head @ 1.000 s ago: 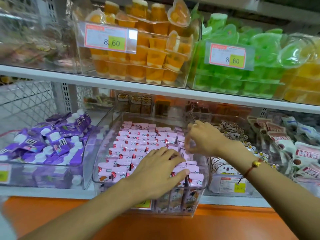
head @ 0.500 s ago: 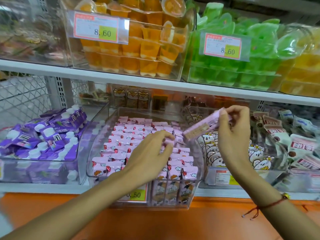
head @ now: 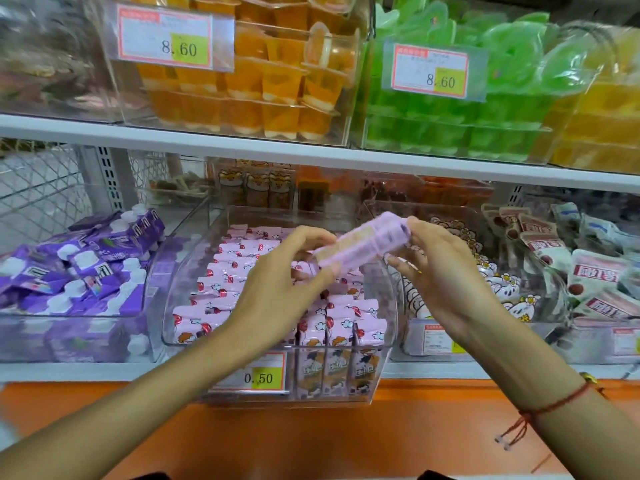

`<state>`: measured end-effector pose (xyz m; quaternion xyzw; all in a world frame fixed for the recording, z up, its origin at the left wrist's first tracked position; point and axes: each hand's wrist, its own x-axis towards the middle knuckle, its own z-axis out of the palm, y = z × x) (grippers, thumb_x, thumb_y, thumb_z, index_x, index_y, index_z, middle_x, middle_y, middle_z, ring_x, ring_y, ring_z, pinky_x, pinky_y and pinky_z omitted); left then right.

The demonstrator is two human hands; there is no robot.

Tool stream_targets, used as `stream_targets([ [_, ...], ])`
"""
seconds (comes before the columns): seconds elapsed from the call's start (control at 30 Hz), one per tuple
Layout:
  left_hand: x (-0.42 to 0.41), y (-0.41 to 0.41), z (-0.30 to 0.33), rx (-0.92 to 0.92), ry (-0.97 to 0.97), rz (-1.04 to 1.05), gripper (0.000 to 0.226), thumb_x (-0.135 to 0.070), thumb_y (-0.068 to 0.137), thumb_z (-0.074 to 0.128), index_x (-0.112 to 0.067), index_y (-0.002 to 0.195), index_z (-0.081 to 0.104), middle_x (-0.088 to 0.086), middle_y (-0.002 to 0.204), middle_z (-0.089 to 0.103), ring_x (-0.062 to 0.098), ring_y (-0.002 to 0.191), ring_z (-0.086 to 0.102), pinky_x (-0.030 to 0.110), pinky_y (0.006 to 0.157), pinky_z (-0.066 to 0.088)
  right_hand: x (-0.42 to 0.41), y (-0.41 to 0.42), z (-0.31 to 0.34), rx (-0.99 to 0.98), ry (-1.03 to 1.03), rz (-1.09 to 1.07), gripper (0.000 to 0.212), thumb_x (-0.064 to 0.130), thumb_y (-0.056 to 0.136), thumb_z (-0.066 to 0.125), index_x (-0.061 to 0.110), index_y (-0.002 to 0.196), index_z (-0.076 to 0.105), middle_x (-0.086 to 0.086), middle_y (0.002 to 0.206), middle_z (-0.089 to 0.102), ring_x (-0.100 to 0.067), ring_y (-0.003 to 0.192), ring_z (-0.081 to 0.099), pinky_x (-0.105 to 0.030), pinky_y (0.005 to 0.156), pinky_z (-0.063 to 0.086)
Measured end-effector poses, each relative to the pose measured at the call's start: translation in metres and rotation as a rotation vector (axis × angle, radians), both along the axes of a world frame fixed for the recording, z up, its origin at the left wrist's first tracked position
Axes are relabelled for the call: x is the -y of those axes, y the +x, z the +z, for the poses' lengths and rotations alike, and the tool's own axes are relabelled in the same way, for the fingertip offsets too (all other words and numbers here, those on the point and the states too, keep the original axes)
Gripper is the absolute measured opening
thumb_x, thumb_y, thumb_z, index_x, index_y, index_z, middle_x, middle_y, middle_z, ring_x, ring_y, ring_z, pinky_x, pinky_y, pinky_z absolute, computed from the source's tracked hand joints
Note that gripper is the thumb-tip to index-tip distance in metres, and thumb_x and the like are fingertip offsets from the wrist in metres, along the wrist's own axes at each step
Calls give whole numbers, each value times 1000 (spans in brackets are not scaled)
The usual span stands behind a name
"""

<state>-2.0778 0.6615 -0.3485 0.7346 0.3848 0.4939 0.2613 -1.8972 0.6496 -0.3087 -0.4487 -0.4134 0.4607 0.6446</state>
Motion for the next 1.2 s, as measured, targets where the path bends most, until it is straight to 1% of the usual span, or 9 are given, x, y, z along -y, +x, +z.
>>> stream_targets([
  [0.1, -4, -3, 8, 362, -479, -124, 20, -37, 91, 56, -29, 108, 64, -1, 102, 72, 8, 81, 69, 25, 69, 58, 2, 1, 0, 32, -19, 26, 19, 30, 97, 48, 14, 104, 57, -3, 103, 66, -11, 75, 63, -19, 62, 54],
  [0.2, -4, -3, 9, 538, -711, -204, 24, -37, 94, 52, -19, 106, 65, 4, 91, 75, 9, 75, 71, 20, 58, 54, 3, -2, -6, 291, 48, -68, 26, 31, 95, 52, 23, 119, 52, 6, 111, 63, -2, 88, 62, -17, 73, 51],
  [0.37, -3, 1, 9, 433, -662, -120, 25, -46, 92, 50, -28, 98, 66, 1, 86, 75, 6, 64, 69, 19, 50, 52, 9, -9, -12, 1161, 534, -235, 50, 27, 92, 53, 21, 139, 40, 5, 138, 44, -11, 129, 36, -25, 107, 27],
  [0.47, 0, -2, 9, 300, -463, -69, 23, -55, 89, 49, -41, 89, 67, -5, 96, 70, 3, 66, 65, 16, 49, 48, 10, -11, -13, 1551, 608, -171, 45, 35, 93, 45, 25, 137, 45, 11, 133, 49, -11, 128, 35, -29, 107, 18],
  [0.6, 4, -1, 12, 206, -332, -105, 35, -52, 92, 43, -30, 102, 67, 1, 100, 70, 14, 84, 66, 23, 59, 55, 6, -7, -18, 1487, 593, 10, 40, 28, 92, 55, 29, 131, 48, 16, 108, 54, -8, 106, 41, -25, 84, 26],
  [0.77, -4, 10, 14, 280, -281, -40, 23, -40, 98, 39, -28, 108, 55, -11, 106, 65, 8, 94, 64, 29, 83, 55, -6, 5, -17, 1306, 609, -302, 30, 22, 89, 59, 11, 116, 56, -2, 108, 55, -13, 96, 43, -30, 78, 36],
  [0.87, -23, 17, 9, 4, -194, 21, 21, -26, 100, 39, -28, 112, 57, -8, 119, 60, 16, 106, 58, 35, 90, 45, -10, 13, -19, 1034, 502, -373, 29, 20, 90, 62, 10, 117, 55, -3, 109, 54, -14, 96, 47, -20, 78, 37],
  [1.03, -51, 34, -6, -831, -46, 7, 38, -30, 100, 32, -19, 131, 52, 1, 144, 40, 21, 129, 30, 34, 101, 30, -10, 17, -15, 608, 418, -275, 35, 13, 94, 56, 16, 127, 44, 9, 106, 57, 6, 90, 58, -12, 75, 47],
  [1.2, -52, 37, -11, -916, 43, 12, 41, -37, 100, 29, -21, 124, 59, -2, 139, 43, 19, 127, 29, 33, 97, 26, -9, 18, -13, 495, 427, -138, 54, 9, 96, 50, 32, 138, 25, 11, 100, 52, 6, 84, 61, -12, 79, 50],
])
